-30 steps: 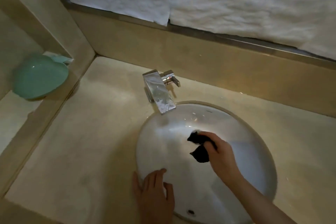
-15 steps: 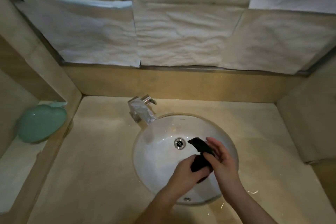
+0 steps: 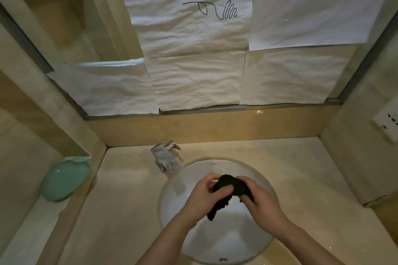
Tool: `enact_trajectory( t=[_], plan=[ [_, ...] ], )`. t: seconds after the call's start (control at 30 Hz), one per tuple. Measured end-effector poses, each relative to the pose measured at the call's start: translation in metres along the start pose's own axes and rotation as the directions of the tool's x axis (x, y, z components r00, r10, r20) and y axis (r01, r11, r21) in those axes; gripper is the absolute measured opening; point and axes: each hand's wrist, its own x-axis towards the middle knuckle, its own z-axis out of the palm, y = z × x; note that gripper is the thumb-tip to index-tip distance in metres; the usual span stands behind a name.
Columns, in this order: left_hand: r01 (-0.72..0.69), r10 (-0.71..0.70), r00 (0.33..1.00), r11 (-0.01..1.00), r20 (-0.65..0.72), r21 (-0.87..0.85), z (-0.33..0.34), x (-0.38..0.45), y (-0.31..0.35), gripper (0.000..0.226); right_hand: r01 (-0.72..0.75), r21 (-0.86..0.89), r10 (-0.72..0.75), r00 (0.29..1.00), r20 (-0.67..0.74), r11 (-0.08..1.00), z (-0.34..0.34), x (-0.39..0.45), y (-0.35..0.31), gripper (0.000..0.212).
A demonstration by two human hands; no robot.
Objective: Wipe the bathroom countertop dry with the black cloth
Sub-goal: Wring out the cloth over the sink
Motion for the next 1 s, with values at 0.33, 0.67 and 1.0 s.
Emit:
enact_trajectory(
  t=[0.33, 0.67, 1.0],
  plan=[
    [0.287, -0.403, 0.915, 0.678, -0.016, -0.677, 0.019, -0.003, -0.010, 0.060, 0.042, -0.083, -0.046, 0.998, -0.048, 0.996, 0.042, -0.009, -0.012, 0.047],
    [0.334, -0.323, 0.940, 0.796, 0.112, -0.505, -0.008, 0.005, -0.004, 0.037, 0.182, 0.085, -0.182, 0.983, -0.008, 0.980, 0.003, 0.020, -0.010, 0.073],
    [0.534, -0.429, 0.816, 0.816, 0.387, -0.222, -0.025, 0.011, 0.016, 0.015, 0.663, -0.506, -0.488, 0.749, 0.449, 0.552, 0.005, 0.073, -0.026, 0.039]
  ],
)
